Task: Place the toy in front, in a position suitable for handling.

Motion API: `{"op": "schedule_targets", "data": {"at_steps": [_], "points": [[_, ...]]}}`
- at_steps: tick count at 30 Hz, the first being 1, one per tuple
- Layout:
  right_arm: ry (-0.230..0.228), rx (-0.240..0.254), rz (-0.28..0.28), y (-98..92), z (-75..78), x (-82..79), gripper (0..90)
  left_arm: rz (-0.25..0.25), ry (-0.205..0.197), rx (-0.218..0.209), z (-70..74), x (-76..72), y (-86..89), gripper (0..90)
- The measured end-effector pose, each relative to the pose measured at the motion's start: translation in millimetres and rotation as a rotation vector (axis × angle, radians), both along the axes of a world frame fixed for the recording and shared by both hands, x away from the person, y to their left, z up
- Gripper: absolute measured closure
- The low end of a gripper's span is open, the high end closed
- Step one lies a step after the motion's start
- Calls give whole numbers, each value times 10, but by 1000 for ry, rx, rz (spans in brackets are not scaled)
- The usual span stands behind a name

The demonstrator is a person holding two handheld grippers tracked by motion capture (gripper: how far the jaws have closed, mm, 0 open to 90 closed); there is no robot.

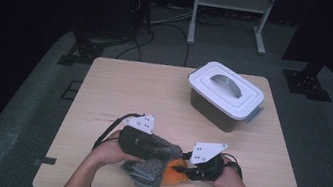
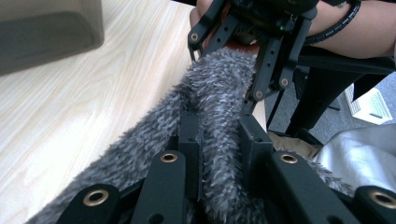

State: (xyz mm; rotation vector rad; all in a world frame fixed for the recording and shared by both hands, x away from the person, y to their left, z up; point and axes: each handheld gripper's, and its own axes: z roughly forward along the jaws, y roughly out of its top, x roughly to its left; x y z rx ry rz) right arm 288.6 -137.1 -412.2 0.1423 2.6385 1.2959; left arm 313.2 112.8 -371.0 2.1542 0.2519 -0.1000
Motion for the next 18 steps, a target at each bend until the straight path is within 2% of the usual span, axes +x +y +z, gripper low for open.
{"op": "schedule_targets", "data": {"at_steps": [12,16,18], "points": [[-16,-2,7,-43,-6,28,624,93,11,5,-72,54,302,740],[-33,-1,-6,-74,6,48,620,91,24,-7,-73,86,305,741],[-28,2,-19,-98,4,66,612,85,37,-7,-104,88,270,745]]}}
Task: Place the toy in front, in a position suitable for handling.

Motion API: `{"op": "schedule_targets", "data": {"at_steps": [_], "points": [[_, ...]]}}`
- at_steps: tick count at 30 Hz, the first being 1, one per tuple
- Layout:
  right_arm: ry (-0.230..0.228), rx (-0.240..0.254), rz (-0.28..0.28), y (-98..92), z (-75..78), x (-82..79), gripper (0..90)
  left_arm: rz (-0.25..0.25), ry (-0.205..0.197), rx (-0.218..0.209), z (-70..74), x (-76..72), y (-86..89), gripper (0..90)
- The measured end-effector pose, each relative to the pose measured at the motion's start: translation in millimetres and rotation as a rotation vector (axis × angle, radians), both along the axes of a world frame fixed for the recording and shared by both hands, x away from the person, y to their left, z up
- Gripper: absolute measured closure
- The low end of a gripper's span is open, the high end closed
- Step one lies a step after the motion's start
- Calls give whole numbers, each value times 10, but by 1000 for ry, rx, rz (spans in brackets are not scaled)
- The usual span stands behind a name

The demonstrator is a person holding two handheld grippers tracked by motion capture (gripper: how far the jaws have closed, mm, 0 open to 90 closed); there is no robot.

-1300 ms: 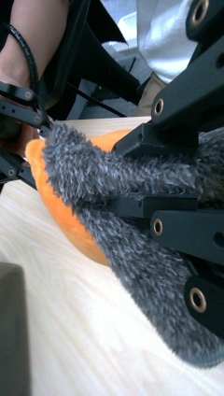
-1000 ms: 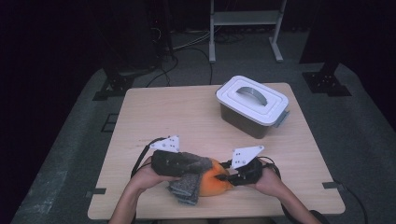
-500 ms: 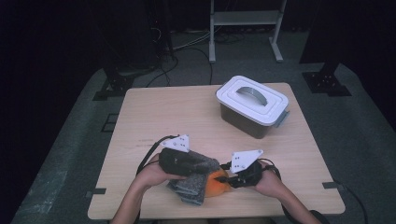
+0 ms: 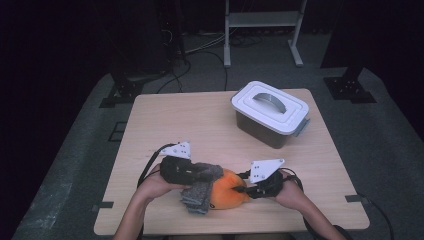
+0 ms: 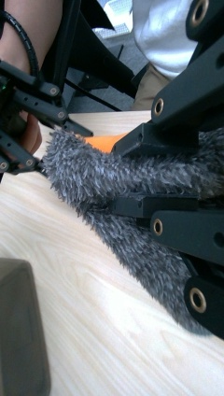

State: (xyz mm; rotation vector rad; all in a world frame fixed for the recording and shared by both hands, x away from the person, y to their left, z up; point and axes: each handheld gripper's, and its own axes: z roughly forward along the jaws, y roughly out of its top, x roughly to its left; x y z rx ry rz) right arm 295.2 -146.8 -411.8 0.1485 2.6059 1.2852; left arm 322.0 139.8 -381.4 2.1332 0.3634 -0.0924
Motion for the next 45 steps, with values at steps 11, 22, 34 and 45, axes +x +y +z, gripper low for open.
{"op": "schedule_targets", "data": {"at_steps": [11,22,34,45], "points": [[194,53,-3,-52,-30,70,334,-41,15,-6,-76,-69,-145,745],[133,37,-36,31,-38,12,540,-47,0,-17,-54,-82,-176,745],[-8,52,-68,-5,-24,54,564,15,-22,-9,63,90,-121,744],[213,107,-26,-218,22,143,284,-73,32,-20,-134,-37,-250,744]]}}
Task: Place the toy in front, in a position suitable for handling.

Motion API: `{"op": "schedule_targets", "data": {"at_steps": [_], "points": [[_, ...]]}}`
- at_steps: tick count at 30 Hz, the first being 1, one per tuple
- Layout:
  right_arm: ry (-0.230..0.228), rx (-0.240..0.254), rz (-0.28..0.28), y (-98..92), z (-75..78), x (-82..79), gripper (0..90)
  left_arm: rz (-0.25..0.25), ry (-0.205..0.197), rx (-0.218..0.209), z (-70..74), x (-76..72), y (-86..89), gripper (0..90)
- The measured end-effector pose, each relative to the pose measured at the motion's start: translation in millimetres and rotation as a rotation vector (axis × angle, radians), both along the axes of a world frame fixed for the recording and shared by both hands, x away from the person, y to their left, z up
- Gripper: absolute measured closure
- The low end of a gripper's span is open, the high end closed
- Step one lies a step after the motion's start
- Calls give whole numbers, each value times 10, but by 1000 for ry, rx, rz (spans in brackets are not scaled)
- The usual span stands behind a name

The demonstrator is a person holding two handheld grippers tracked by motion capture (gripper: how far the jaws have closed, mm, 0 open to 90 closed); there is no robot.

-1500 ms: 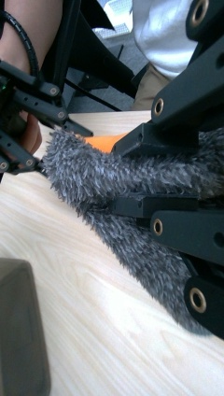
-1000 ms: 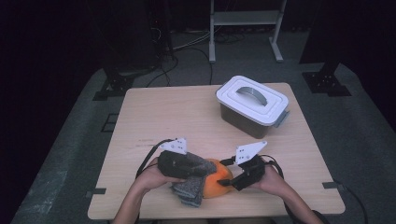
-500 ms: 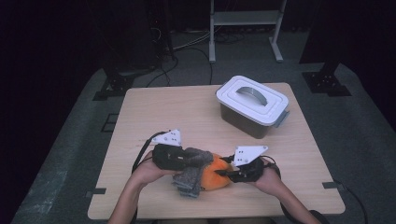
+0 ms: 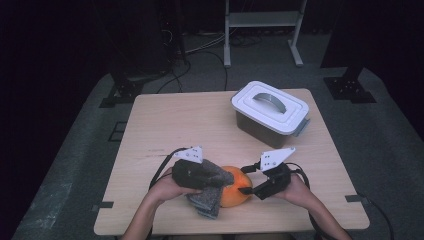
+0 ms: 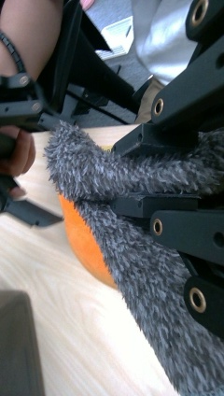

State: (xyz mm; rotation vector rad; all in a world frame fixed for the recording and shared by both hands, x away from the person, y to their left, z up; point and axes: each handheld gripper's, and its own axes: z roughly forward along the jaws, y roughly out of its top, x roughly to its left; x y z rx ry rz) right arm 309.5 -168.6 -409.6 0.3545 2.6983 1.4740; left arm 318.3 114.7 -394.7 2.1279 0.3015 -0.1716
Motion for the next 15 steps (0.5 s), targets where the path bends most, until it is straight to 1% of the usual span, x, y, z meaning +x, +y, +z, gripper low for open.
{"op": "schedule_targets", "data": {"at_steps": [2,5,7,8,9,11,13,15], "points": [[24,-15,9,22,-29,17,261,-17,1,-1,-6,-29,-15,744],[66,-18,7,53,-93,23,261,-12,-13,-4,-4,-64,-13,739],[100,-15,-15,57,-121,31,310,0,-17,-17,9,-50,15,739],[103,-15,-24,59,-126,27,353,6,-9,-25,9,-41,23,740],[98,-23,-28,63,-123,19,399,5,-7,-29,7,-26,31,740],[69,-45,-40,77,-90,-13,499,18,-2,-37,4,-8,39,744],[44,-57,-49,92,-63,-34,555,27,3,-47,9,7,53,746],[27,-51,-59,96,-50,-47,603,34,3,-61,25,28,84,750]]}}
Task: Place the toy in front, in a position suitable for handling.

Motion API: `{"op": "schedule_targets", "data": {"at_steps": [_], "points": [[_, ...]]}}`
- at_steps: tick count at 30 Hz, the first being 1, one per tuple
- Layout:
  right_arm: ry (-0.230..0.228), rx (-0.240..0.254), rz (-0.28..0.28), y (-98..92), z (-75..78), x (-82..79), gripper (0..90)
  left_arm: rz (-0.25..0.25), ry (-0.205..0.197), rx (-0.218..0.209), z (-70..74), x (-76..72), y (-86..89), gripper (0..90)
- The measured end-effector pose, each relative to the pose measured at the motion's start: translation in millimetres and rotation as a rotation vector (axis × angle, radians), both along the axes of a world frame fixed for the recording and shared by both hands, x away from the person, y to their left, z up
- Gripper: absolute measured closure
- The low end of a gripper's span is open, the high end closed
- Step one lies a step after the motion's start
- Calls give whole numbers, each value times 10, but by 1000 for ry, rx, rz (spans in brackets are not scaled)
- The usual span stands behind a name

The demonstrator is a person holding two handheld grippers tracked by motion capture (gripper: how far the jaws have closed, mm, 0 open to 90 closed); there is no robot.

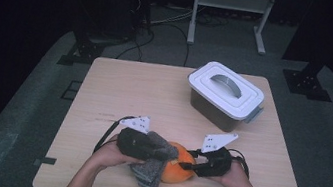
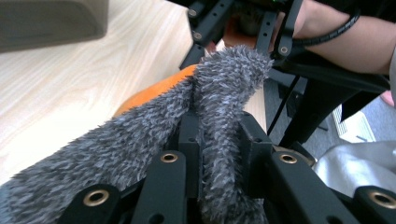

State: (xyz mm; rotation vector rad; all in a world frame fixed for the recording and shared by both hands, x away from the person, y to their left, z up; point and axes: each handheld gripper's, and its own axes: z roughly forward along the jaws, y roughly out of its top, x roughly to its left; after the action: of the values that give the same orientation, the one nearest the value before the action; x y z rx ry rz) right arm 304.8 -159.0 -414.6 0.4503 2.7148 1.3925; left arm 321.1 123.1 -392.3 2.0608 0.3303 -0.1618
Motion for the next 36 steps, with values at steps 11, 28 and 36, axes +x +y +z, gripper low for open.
{"op": "schedule_targets", "data": {"at_steps": [11,28,36], "points": [[-154,35,-86,16,99,-16,640,67,-37,-9,167,119,63,751],[-62,30,14,-22,21,17,312,7,-15,49,-67,40,-118,748],[-38,13,-10,-58,-34,42,360,30,-14,44,-108,46,-20,743]]}}
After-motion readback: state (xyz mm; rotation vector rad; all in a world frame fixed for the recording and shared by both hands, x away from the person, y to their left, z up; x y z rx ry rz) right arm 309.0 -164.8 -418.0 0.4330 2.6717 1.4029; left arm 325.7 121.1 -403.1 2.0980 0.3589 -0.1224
